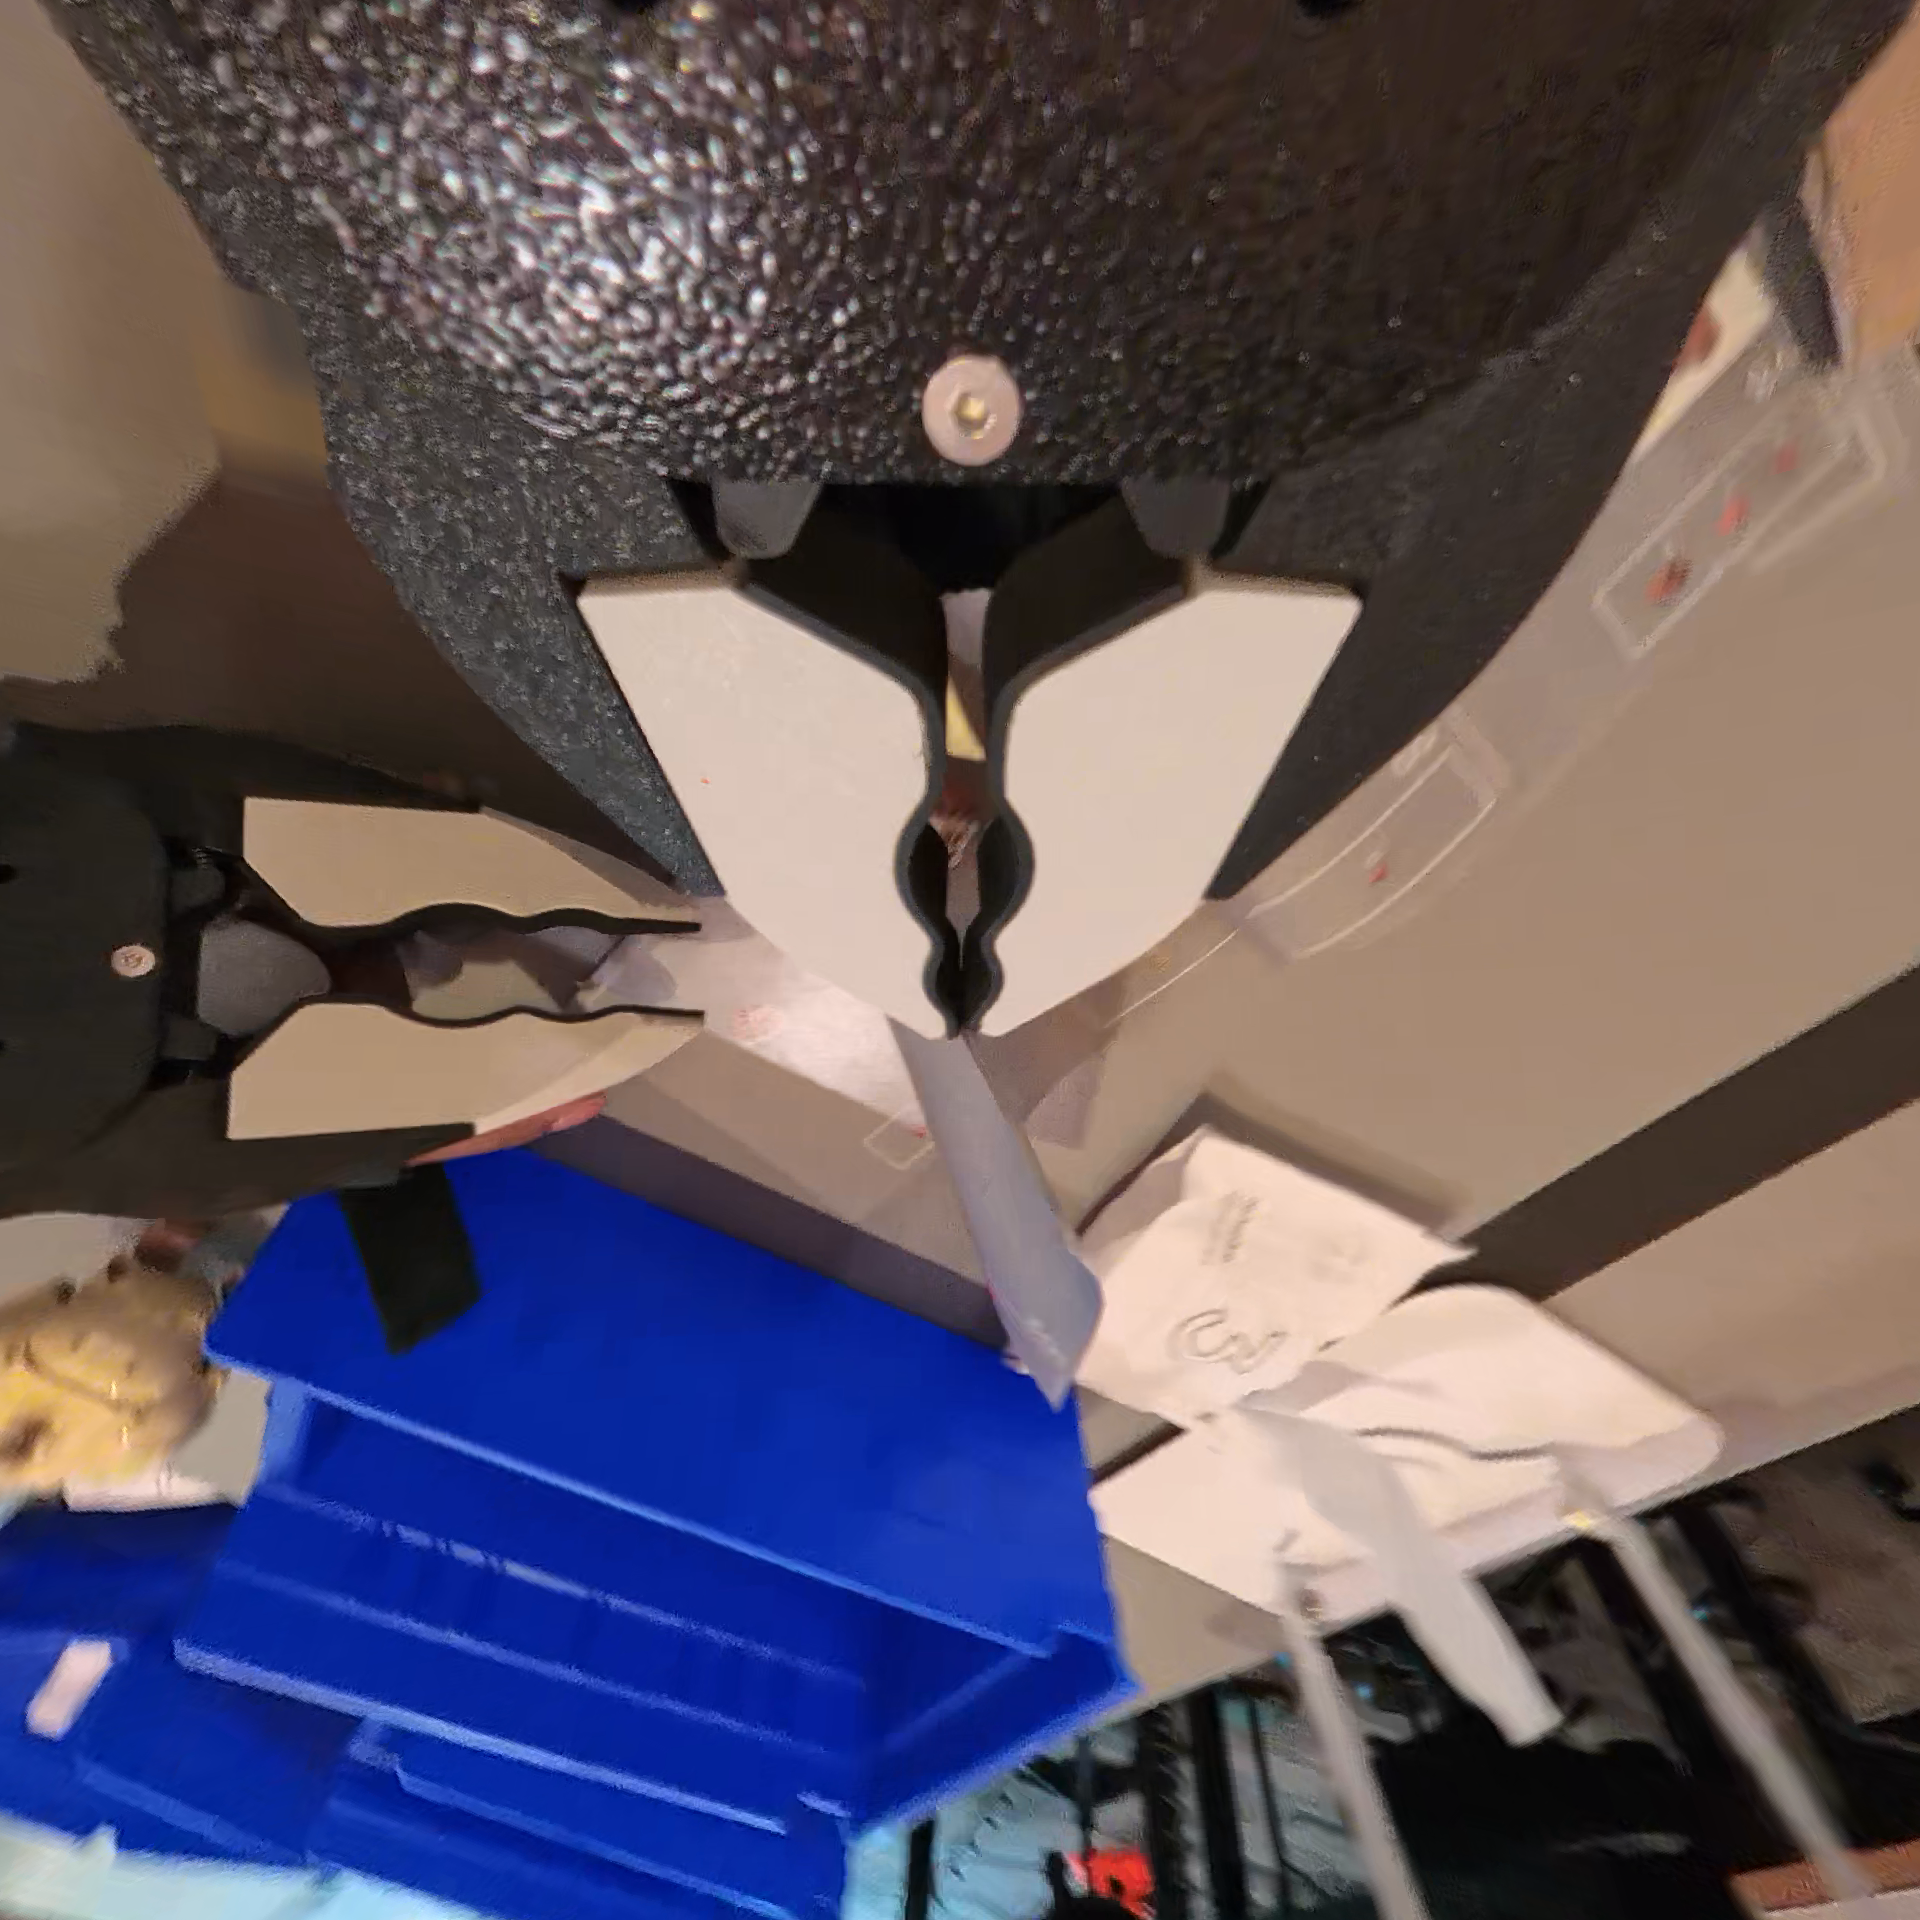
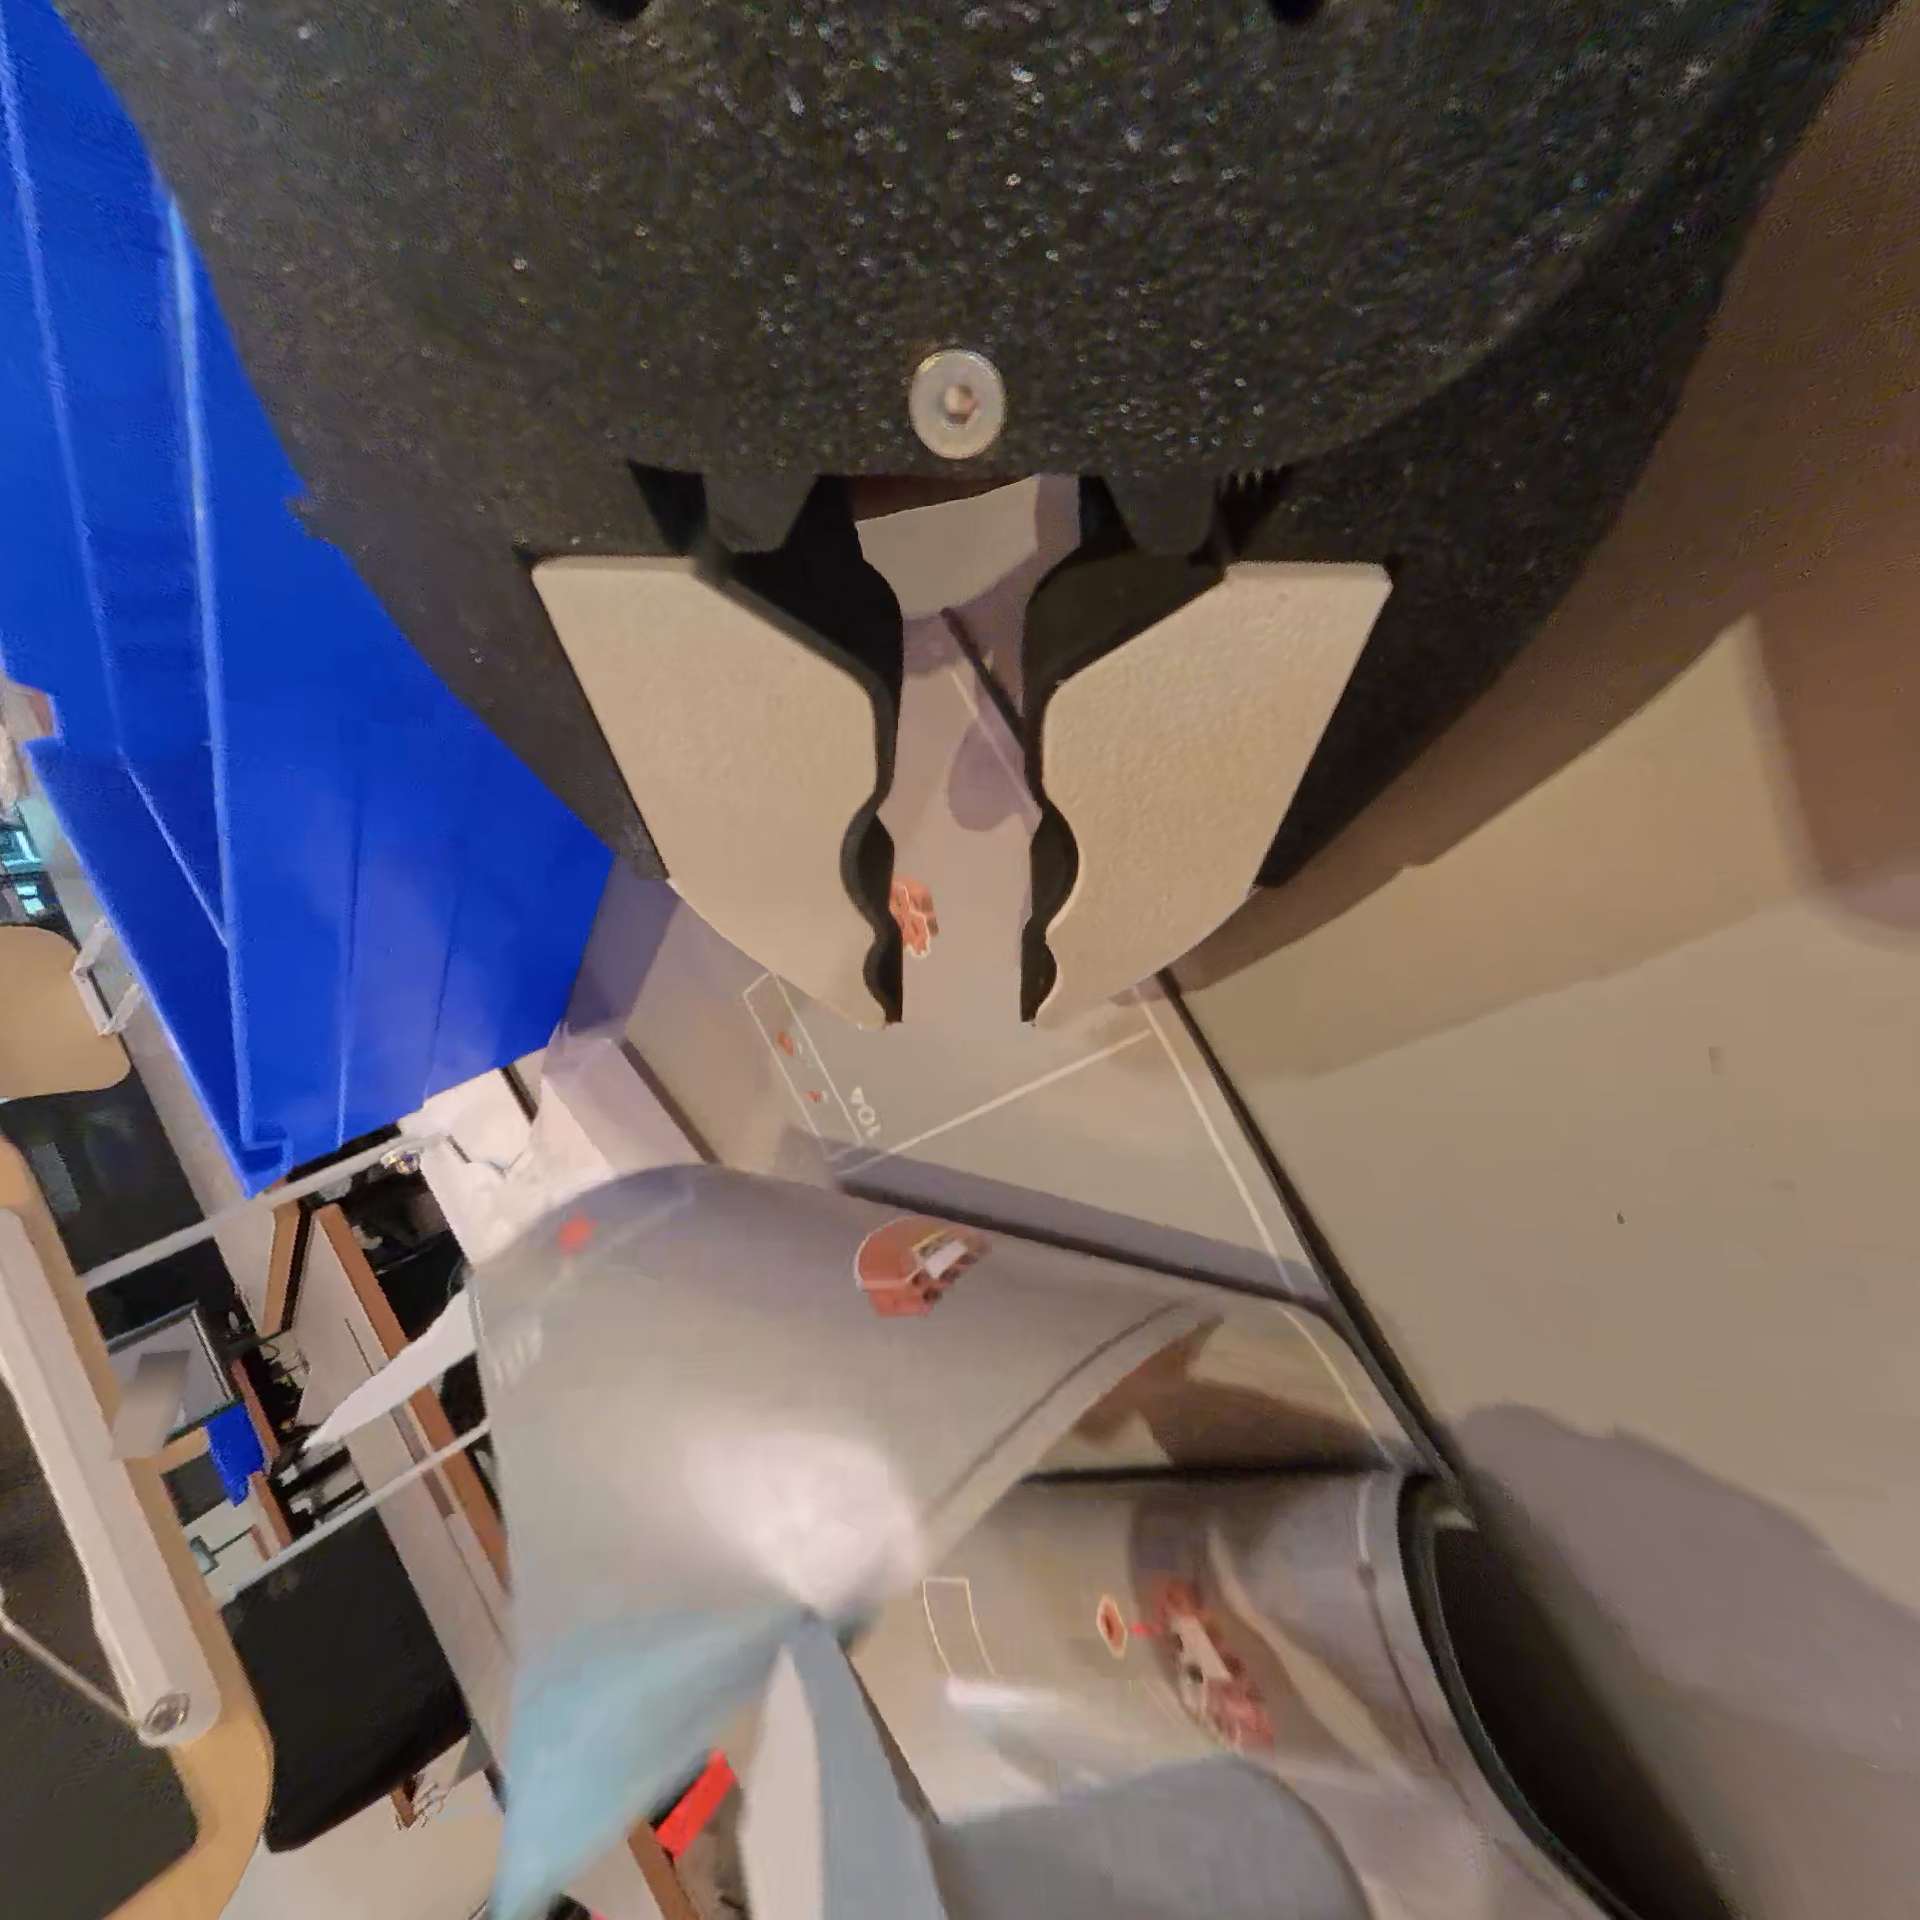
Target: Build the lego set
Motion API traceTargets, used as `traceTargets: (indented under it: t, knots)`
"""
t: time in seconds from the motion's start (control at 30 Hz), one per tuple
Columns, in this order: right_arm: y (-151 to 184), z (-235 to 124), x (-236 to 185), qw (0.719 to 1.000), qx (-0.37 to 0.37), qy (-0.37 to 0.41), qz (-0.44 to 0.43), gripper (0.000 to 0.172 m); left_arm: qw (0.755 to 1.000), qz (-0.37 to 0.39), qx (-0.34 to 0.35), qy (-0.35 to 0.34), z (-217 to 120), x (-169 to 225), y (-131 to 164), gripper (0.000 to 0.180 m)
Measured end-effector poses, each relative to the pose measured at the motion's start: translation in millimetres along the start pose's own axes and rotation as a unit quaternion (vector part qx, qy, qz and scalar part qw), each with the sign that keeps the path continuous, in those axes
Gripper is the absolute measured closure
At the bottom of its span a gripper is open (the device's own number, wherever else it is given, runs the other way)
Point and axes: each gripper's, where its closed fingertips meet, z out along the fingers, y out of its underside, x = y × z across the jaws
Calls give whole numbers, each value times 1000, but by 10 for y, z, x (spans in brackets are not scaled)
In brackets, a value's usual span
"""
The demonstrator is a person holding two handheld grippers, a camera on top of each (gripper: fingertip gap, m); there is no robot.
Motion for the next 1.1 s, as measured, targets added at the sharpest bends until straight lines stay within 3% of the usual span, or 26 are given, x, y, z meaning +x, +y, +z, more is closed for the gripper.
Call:
traceTargets:
  t: [0.13,0.27,0.47,0.57,0.77,0.83,0.9,0.97,1.1]
  knots:
    - [-212,71,7,1000,16,-16,-10,149,994,-103,34,-13,-345,-278,182,180]
    - [-475,168,-55,997,31,-50,-39,148,992,-128,6,-19,-558,-388,511,180]
    - [-815,390,-102,995,41,-65,-56,148,994,-80,-34,-59,-914,-480,876,171]
    - [-884,483,-137,995,42,-67,-58,148,996,-66,-17,-54,-1033,-349,768,168]
    - [-885,544,-168,995,42,-65,-68,148,988,38,-53,-137,-1224,-486,710,157]
    - [-872,536,-194,994,43,-73,-73,148,976,94,-106,-164,-1334,-571,793,158]
    - [-882,510,-244,991,49,-93,-81,148,947,158,-193,-203,-1481,-699,991,158]
    - [-894,481,-275,989,49,-116,-79,148,928,183,-233,-226,-1580,-771,1094,154]
    - [-863,431,-323,983,29,-162,-78,148,934,166,-254,-187,-1570,-691,1205,150]
